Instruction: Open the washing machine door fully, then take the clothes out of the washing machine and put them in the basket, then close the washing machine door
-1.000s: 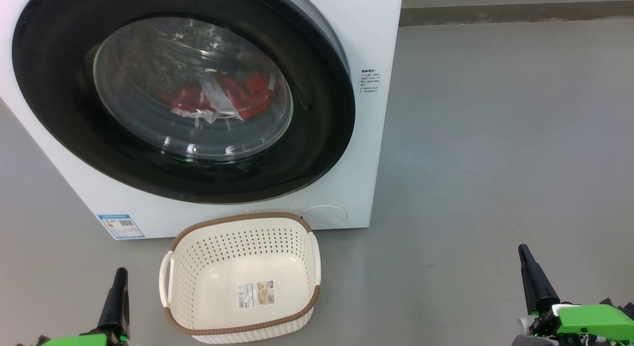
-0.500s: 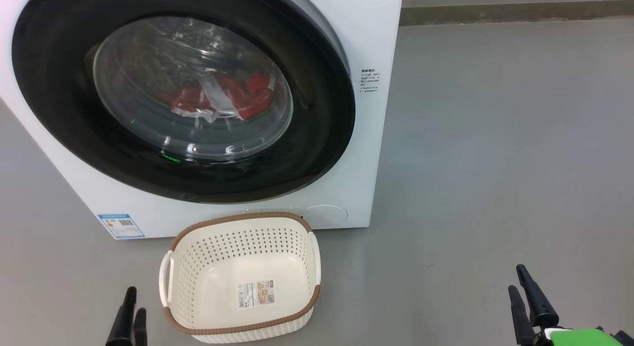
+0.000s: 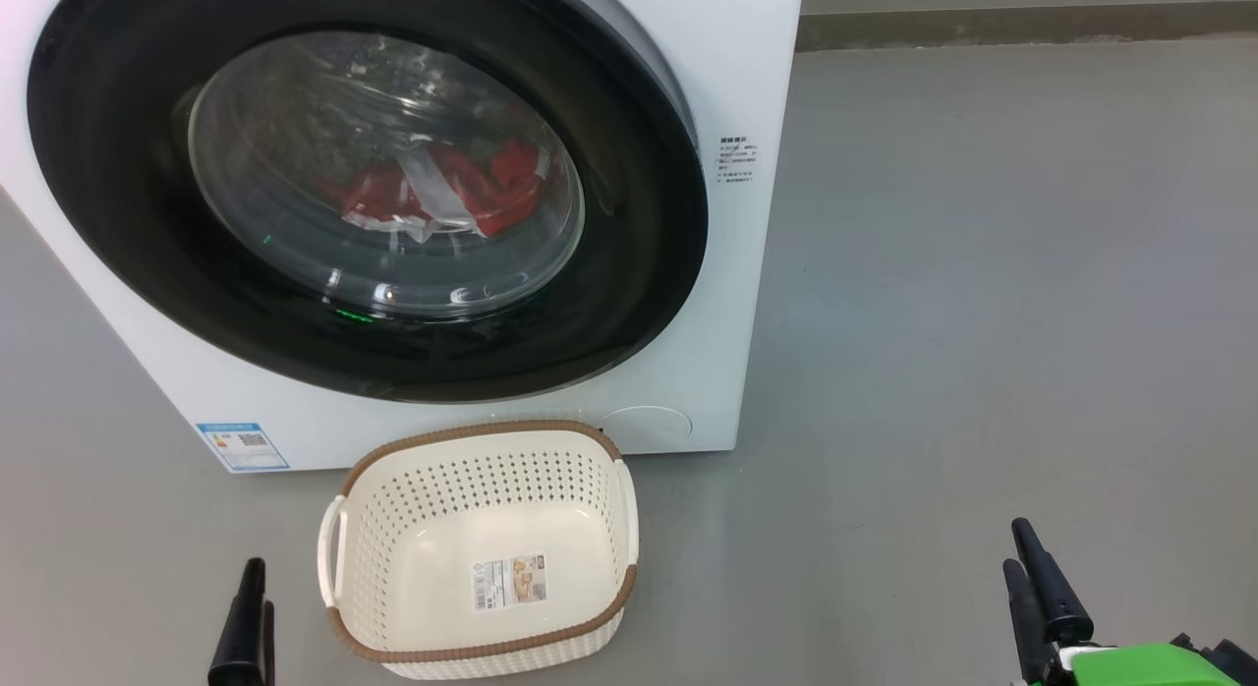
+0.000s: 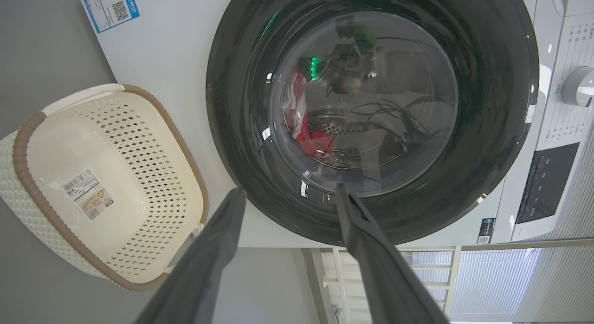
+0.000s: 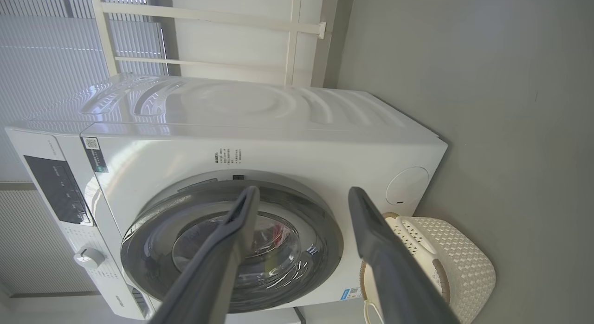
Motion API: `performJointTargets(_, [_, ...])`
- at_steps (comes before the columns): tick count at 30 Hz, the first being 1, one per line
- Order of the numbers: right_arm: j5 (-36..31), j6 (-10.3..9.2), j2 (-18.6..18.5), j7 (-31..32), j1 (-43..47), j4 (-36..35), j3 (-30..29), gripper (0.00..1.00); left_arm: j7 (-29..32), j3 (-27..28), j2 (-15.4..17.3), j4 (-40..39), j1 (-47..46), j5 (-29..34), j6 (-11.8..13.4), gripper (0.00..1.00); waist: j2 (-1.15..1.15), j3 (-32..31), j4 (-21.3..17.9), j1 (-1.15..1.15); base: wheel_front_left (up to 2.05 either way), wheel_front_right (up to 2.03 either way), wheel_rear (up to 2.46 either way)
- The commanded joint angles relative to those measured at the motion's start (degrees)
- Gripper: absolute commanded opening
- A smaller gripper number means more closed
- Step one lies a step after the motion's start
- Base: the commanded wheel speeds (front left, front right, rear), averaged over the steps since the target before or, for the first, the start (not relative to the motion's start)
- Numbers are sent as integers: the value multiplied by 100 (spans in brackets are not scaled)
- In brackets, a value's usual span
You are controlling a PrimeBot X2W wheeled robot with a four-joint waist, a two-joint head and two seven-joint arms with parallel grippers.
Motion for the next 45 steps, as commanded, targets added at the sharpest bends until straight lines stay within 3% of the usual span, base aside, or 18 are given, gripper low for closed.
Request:
performJointTargets(1, [-186,1,-59,-55,-82,-176,66,100,-73,6,98,-181,-77,223,-3,100,0,-1,1,-1,0,0,0])
performJointTargets(20, [-1756,3,-214,-373,-51,-222,356,100,-393,-62,78,-445,27,1766,-7,100,0,-1,34,-1,0,0,0])
performJointTargets(45, [-3359,4,-239,-775,32,-355,527,100,-796,-199,141,-729,155,3519,-11,100,0,-8,68,-1,0,0,0])
